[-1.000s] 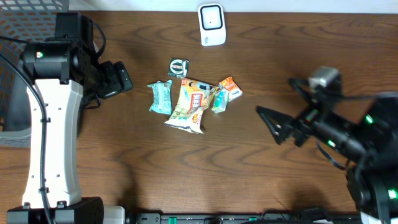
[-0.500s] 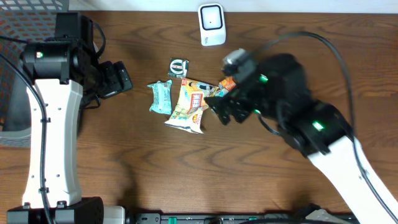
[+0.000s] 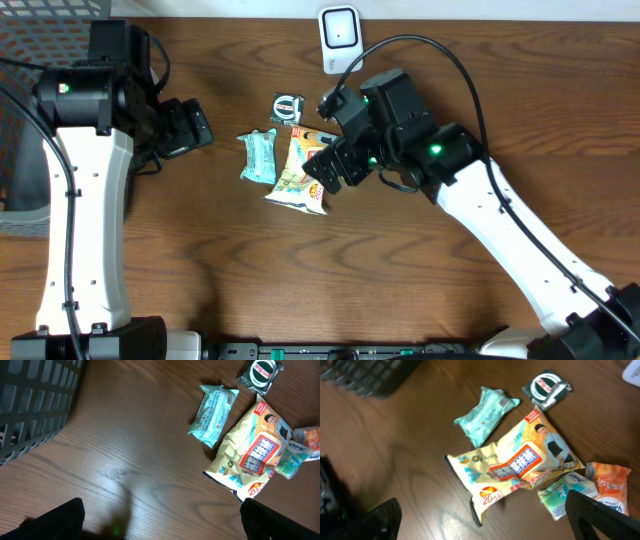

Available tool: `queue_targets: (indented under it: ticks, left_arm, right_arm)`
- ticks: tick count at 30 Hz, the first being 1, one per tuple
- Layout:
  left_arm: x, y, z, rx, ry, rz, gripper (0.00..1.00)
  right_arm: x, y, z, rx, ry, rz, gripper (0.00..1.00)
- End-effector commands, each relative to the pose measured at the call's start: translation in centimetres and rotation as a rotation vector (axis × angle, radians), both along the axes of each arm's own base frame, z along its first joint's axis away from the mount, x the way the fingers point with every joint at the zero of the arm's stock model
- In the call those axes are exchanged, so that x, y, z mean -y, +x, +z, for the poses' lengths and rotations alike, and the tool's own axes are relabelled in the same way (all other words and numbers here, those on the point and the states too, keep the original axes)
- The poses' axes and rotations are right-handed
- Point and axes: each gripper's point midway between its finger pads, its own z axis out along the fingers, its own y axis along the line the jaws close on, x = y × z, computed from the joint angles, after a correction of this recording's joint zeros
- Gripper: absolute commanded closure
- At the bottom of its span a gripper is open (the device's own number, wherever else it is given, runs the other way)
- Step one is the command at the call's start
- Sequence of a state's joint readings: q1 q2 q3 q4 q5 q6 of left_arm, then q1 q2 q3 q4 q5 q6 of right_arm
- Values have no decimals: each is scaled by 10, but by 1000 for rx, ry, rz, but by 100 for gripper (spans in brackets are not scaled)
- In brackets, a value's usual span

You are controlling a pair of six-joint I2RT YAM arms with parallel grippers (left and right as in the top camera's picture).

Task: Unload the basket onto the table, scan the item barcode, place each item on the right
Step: 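Lower the right gripper onto the orange wipes pack and grasp it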

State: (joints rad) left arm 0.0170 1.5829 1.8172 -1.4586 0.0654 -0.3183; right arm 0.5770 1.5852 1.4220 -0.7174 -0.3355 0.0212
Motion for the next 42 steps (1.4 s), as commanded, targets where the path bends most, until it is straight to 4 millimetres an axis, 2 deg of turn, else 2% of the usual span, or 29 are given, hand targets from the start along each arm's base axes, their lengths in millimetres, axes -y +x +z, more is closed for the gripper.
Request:
queue_targets:
  ticks: [1,3,6,9,14,22,25,29,33,34,37,39,42]
  left_arm:
    - [-1,-1,-2,-11,-2,14,2]
    - [-1,-1,-2,-11,-2,14,2]
    - [-1,-1,-2,-11,-2,15,2]
    - [-1,-1,-2,-11,-2,15,2]
    - [-1,-1,-2,-11,-2,14,2]
    - [-1,-1,-2,-11,-2,14,2]
    - [-1,-1,-2,-11,-2,15,2]
    - [-1,-1,-2,-11,-2,15,2]
    - [-1,-1,-2,-11,-2,14,2]
    - [-1,-1,-2,-11,-2,14,2]
    - [-1,-1,-2,-11,-2,15,2]
    - [-1,-1,-2,-11,-2,15,2]
    - [-1,-1,-2,-11,-2,15,2]
  right_arm:
    - [16,29,-28,-157,-12,-382,1]
    - [12,31,-44,-239,7,-445,1]
    - [1,25,-67,-328,1,-431,1]
    - [1,22,-94,-384,-52,-444,16]
    - [7,23,-121,-517,-51,-583,14]
    - [-23,10,-154,-636,-29,-493,14]
    - [-22,9,-174,-649,-69,-505,21]
    - [-9,9,-195,-651,-143,-546,46]
    - [2,14,-191,-598,-174,-516,74]
    - [2,16,-186,-577,-172,-491,82]
    - [0,19,-166,-503,-158,-416,98]
    - [0,23,-143,-430,-140,-378,99]
    - [13,36,-105,-287,-137,-411,99]
